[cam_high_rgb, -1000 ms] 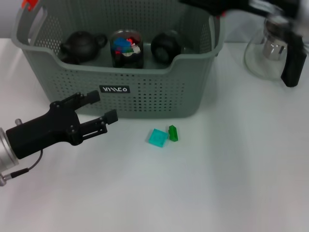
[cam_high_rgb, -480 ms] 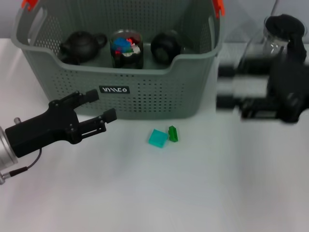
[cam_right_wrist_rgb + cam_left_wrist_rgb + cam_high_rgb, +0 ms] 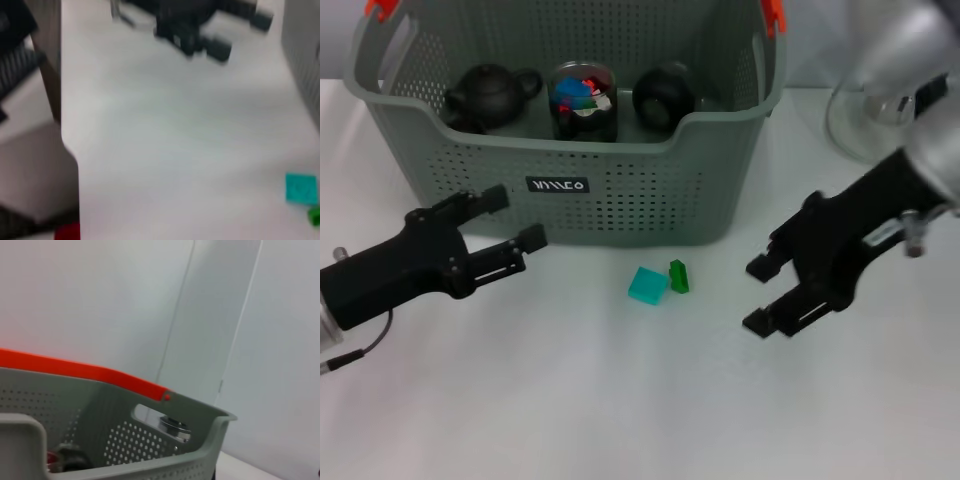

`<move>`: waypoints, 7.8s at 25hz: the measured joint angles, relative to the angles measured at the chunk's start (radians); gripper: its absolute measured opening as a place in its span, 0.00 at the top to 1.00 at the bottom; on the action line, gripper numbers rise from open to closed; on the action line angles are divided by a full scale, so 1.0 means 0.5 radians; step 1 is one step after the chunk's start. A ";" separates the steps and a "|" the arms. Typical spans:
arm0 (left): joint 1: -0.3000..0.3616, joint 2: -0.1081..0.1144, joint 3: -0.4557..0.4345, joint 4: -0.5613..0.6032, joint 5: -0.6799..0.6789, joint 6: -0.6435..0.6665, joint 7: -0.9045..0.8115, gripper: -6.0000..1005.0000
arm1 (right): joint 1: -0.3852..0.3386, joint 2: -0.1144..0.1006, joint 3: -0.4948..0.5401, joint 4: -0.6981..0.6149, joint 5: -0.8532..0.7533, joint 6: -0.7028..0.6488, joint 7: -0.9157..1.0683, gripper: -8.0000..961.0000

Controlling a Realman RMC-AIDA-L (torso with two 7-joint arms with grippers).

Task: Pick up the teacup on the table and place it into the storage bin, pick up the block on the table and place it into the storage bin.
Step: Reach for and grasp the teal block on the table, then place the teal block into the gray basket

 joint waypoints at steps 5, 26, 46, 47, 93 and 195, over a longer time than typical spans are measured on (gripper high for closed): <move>0.030 0.000 -0.055 0.005 -0.001 0.028 0.001 0.17 | 0.206 0.001 -0.225 0.262 -0.171 0.139 0.049 0.32; 0.113 0.001 -0.145 0.009 0.016 -0.012 0.016 0.17 | 0.354 0.027 -1.021 0.625 -0.227 0.948 0.100 0.31; 0.124 -0.003 -0.160 0.010 0.008 -0.013 0.022 0.17 | 0.440 0.037 -1.462 0.937 0.003 1.558 0.098 0.32; 0.124 -0.003 -0.160 0.010 0.007 -0.013 0.022 0.17 | 0.442 0.038 -1.473 0.951 0.013 1.578 0.098 0.32; 0.111 -0.009 -0.155 -0.005 0.014 -0.013 0.022 0.17 | 0.491 0.005 -1.347 1.129 0.307 1.253 0.142 0.32; 0.089 -0.016 -0.149 -0.014 0.005 -0.027 0.024 0.17 | 0.434 0.007 -1.428 1.217 0.398 1.640 0.451 0.55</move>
